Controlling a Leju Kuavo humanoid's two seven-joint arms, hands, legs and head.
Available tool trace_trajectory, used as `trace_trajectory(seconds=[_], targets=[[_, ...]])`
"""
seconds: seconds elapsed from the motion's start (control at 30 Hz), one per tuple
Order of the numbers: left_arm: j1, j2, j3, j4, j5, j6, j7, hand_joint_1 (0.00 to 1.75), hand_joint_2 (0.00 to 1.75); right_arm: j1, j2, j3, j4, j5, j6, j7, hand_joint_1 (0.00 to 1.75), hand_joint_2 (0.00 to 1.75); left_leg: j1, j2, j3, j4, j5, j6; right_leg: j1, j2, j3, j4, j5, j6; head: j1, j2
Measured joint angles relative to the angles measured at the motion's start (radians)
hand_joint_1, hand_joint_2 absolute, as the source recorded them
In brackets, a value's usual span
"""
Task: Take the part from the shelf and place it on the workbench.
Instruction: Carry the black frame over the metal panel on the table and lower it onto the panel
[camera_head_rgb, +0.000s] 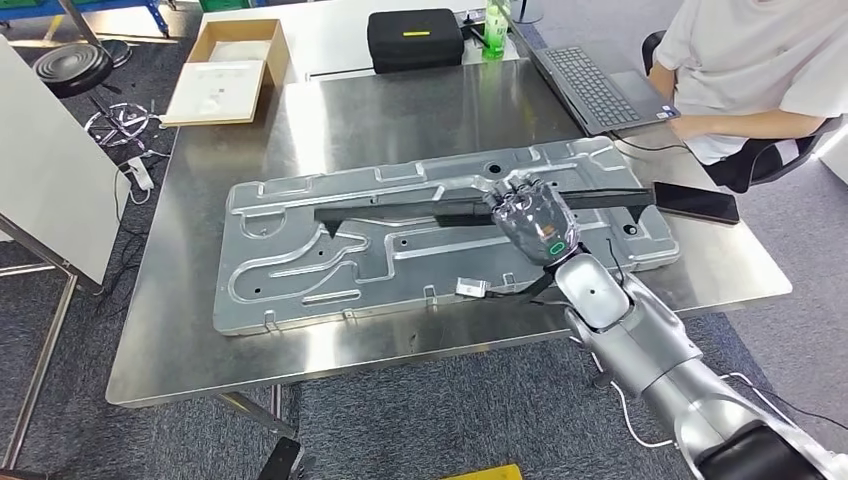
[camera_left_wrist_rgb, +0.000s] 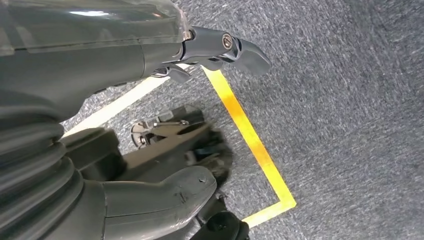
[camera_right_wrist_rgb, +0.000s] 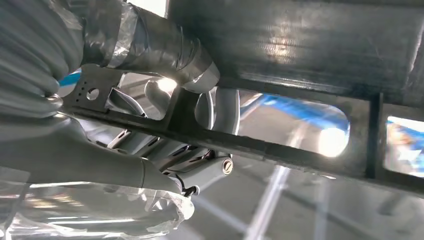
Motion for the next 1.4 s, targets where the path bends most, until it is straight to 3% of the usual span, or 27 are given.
trace_trajectory(seconds=[0.03,0.1,0.17,0.23,0.3,0.37,0.4,0.47,0.5,0.53,0.63,0.7,0.77,0.83,0.87,0.97,1.0,1.03,1.07,1.13,1.2,1.33,1.4], targets=[[0.0,0.0,0.0,0.0,0.0,0.0,0.0,0.0,1.75,-0.025,-0.021,0.052,-0.009,0.0,-0.001,0.068,1.75,1.75,-0.002,0.0,0.004,-0.017,0.023,0.004,0.003,0.001,0.002,0.002,-0.002,-0.001,0.0,0.0],[0.0,0.001,0.0,0.0,0.0,0.0,-0.002,0.0,1.75,-0.081,-0.065,0.162,-0.027,0.0,-0.002,0.185,1.75,1.75,-0.008,-0.001,0.054,-0.138,0.097,0.021,0.008,0.003,0.008,0.005,-0.008,-0.002,0.0,0.0],[-0.001,0.002,0.0,0.0,0.0,0.001,-0.004,0.0,1.75,-0.139,-0.105,0.272,-0.042,0.0,-0.003,0.288,1.75,1.75,-0.016,-0.002,0.1,-0.244,0.138,0.037,0.01,0.005,0.007,0.01,-0.012,0.003,0.0,0.0],[-0.001,0.003,-0.001,0.0,-0.001,0.001,-0.006,0.0,1.75,-0.197,-0.135,0.389,-0.054,0.0,-0.005,0.382,1.75,1.75,-0.023,-0.002,0.112,-0.273,0.14,0.044,0.007,0.008,0.001,0.01,-0.009,0.012,0.0,0.0],[-0.001,0.001,-0.004,0.0,-0.003,0.0,-0.007,0.0,1.75,-0.249,-0.163,0.499,-0.069,0.001,-0.006,0.441,1.75,1.75,-0.02,0.0,0.12,-0.29,0.146,0.047,0.004,0.009,0.001,0.008,-0.011,0.024,0.0,0.0],[-0.004,0.0,-0.006,0.0,-0.004,-0.001,-0.008,0.0,1.75,-0.292,-0.186,0.573,-0.082,0.001,-0.008,0.452,1.75,1.75,-0.012,0.002,0.131,-0.307,0.154,0.051,0.002,0.007,-0.016,0.053,-0.042,0.034,0.002,0.0],[-0.006,-0.001,-0.008,0.0,-0.004,-0.002,-0.008,0.0,1.75,-0.31,-0.195,0.6,-0.087,0.001,-0.01,0.452,1.75,1.75,-0.011,0.002,0.133,-0.31,0.155,0.053,-0.002,0.006,-0.04,0.105,-0.069,0.04,0.003,0.0],[-0.008,-0.002,-0.009,0.0,-0.003,-0.003,-0.008,0.0,1.75,-0.337,-0.211,0.649,-0.094,0.001,-0.012,0.45,0.87,1.75,-0.009,0.002,0.133,-0.31,0.155,0.054,-0.011,0.004,-0.101,0.223,-0.114,0.051,0.003,0.0],[-0.007,-0.002,-0.01,0.0,-0.004,-0.004,-0.008,0.0,1.75,-0.343,-0.219,0.668,-0.096,0.001,-0.012,0.449,0.44,1.75,-0.008,0.001,0.133,-0.309,0.154,0.053,-0.015,0.003,-0.118,0.253,-0.116,0.056,0.003,0.0],[-0.005,-0.003,-0.01,0.0,-0.005,-0.003,-0.008,0.0,1.75,-0.346,-0.225,0.682,-0.099,0.001,-0.012,0.448,0.0,1.75,-0.005,0.001,0.133,-0.306,0.152,0.05,-0.02,0.002,-0.117,0.245,-0.098,0.061,0.003,0.0],[-0.003,-0.004,-0.016,0.0,-0.013,0.003,-0.007,0.0,1.75,-0.355,-0.237,0.706,-0.105,0.001,-0.013,0.447,0.0,1.75,0.001,0.0,0.132,-0.29,0.14,0.033,-0.028,-0.002,-0.041,0.077,-0.009,0.072,0.003,0.0],[-0.003,-0.004,-0.019,0.0,-0.013,0.009,-0.006,0.0,0.87,-0.359,-0.241,0.716,-0.109,0.001,-0.013,0.452,0.0,1.75,-0.001,0.0,0.128,-0.283,0.135,0.021,-0.024,-0.001,-0.012,0.015,0.003,0.065,0.003,0.0],[-0.003,-0.004,-0.019,0.0,-0.007,0.015,-0.003,0.0,0.0,-0.359,-0.243,0.725,-0.11,0.001,-0.014,0.456,0.0,1.75,-0.002,0.0,0.128,-0.285,0.134,0.012,-0.02,0.003,-0.014,0.015,0.0,0.049,0.002,0.0],[-0.003,-0.004,-0.019,0.0,-0.002,0.02,-0.001,0.0,0.0,-0.358,-0.244,0.732,-0.111,0.001,-0.013,0.461,0.0,1.75,0.0,0.001,0.122,-0.268,0.119,0.004,-0.021,0.003,-0.012,0.012,0.002,0.032,0.002,0.0],[-0.003,-0.004,-0.019,0.0,-0.002,0.021,-0.001,0.0,0.0,-0.358,-0.244,0.733,-0.111,0.001,-0.013,0.465,0.0,1.75,0.001,0.001,0.108,-0.235,0.097,0.002,-0.021,0.002,-0.011,0.011,0.003,0.024,0.002,0.0],[-0.002,-0.004,-0.019,0.0,-0.002,0.022,0.0,0.0,0.0,-0.355,-0.244,0.74,-0.112,0.001,-0.013,0.476,0.0,1.75,0.0,0.001,0.025,-0.048,0.009,0.002,-0.013,0.001,-0.01,0.01,0.002,0.01,0.002,0.0],[-0.001,-0.004,-0.019,0.0,-0.002,0.023,0.0,0.0,0.0,-0.353,-0.244,0.744,-0.112,0.001,-0.013,0.477,0.0,1.75,-0.001,0.001,0.005,-0.008,0.0,0.005,-0.009,0.001,-0.01,0.011,0.001,0.008,0.002,0.0],[-0.001,-0.004,-0.019,0.0,-0.002,0.023,0.0,0.0,0.0,-0.352,-0.244,0.747,-0.112,0.001,-0.013,0.479,0.0,1.75,-0.004,0.001,0.003,-0.003,0.011,0.009,-0.005,0.002,-0.009,0.012,0.001,0.007,0.002,0.0],[-0.001,-0.004,-0.019,0.0,-0.002,0.023,0.0,0.0,0.0,-0.351,-0.244,0.749,-0.112,0.001,-0.013,0.48,0.0,1.75,-0.007,0.001,0.019,-0.038,0.038,0.017,-0.002,0.003,-0.007,0.012,0.0,0.005,0.002,0.0],[-0.002,-0.002,-0.019,0.0,-0.001,0.024,0.0,0.0,0.0,-0.351,-0.244,0.751,-0.112,0.001,-0.013,0.485,0.0,1.75,-0.016,0.0,0.081,-0.169,0.103,0.04,0.004,0.004,-0.002,0.013,-0.003,0.004,0.002,0.0],[-0.003,0.0,-0.019,0.0,-0.001,0.025,0.0,0.0,0.0,-0.351,-0.244,0.752,-0.112,0.001,-0.013,0.492,0.0,1.75,-0.025,0.0,0.123,-0.26,0.129,0.054,0.005,0.004,-0.004,0.013,-0.002,0.008,0.003,0.0],[-0.001,0.0,-0.019,0.0,-0.002,0.026,-0.001,0.0,0.0,-0.344,-0.245,0.755,-0.112,0.001,-0.013,0.508,0.0,1.75,-0.024,0.002,0.136,-0.298,0.141,0.056,0.0,0.003,-0.007,0.014,-0.003,0.029,0.002,0.0],[-0.004,0.0,-0.019,0.0,-0.002,0.028,-0.001,0.0,0.0,-0.344,-0.245,0.756,-0.112,0.001,-0.013,0.516,0.0,1.75,-0.017,0.005,0.143,-0.312,0.151,0.059,-0.002,0.002,-0.034,0.075,-0.045,0.038,0.002,0.0]])
